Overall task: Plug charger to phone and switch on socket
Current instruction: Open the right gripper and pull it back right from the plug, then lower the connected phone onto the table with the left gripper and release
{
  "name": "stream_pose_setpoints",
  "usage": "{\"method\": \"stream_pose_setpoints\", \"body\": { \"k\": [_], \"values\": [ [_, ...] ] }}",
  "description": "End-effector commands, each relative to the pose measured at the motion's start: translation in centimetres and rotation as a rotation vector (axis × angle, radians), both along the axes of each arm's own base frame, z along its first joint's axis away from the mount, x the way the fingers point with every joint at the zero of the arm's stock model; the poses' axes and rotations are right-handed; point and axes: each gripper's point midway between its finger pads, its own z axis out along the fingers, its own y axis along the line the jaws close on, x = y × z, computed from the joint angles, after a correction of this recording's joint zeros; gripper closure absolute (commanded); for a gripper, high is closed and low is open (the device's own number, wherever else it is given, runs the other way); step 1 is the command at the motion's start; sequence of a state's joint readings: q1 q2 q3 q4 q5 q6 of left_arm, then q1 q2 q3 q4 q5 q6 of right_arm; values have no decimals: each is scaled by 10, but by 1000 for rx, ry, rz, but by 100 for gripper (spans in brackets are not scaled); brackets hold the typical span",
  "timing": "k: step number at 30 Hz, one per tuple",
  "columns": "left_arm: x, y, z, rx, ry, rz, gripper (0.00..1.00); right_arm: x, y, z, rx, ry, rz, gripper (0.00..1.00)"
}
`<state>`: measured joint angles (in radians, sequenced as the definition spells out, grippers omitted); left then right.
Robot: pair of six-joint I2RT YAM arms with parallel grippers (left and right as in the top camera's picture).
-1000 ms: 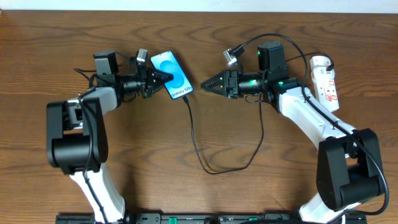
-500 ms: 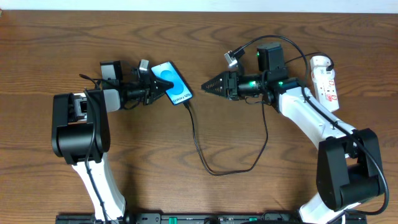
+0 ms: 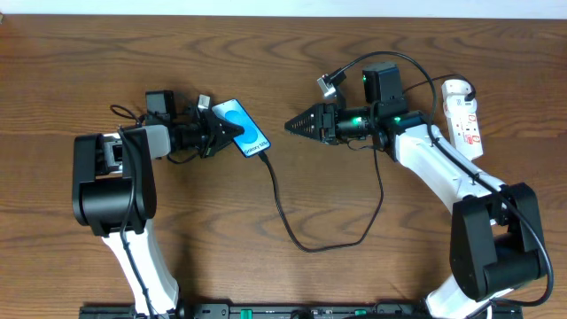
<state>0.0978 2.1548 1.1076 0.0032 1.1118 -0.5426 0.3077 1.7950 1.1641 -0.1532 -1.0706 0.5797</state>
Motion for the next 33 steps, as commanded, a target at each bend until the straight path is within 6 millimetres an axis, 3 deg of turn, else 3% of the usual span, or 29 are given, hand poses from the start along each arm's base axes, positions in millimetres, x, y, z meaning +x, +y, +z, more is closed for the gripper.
{"method": "stream_pose_setpoints", "body": {
  "k": [1, 10, 11, 18, 25, 33],
  "values": [
    [-1, 20, -35, 182, 24, 51, 92, 0, 4, 7, 1, -40, 12, 37],
    [-1, 20, -35, 182, 27, 50, 83, 0, 4, 7, 0, -40, 13, 37],
    [-2, 20, -36, 182, 30, 50, 76, 0, 4, 7, 0, -40, 13, 37],
    [-2, 21, -36, 185, 30, 52, 63, 0, 4, 7, 1, -40, 13, 37],
    [-7, 28, -45, 244, 80, 71, 42, 0, 4, 7, 1, -40, 13, 37],
    [-19, 44, -53, 382, 134, 82, 36, 0, 4, 7, 0, -40, 13, 37]
  ]
}}
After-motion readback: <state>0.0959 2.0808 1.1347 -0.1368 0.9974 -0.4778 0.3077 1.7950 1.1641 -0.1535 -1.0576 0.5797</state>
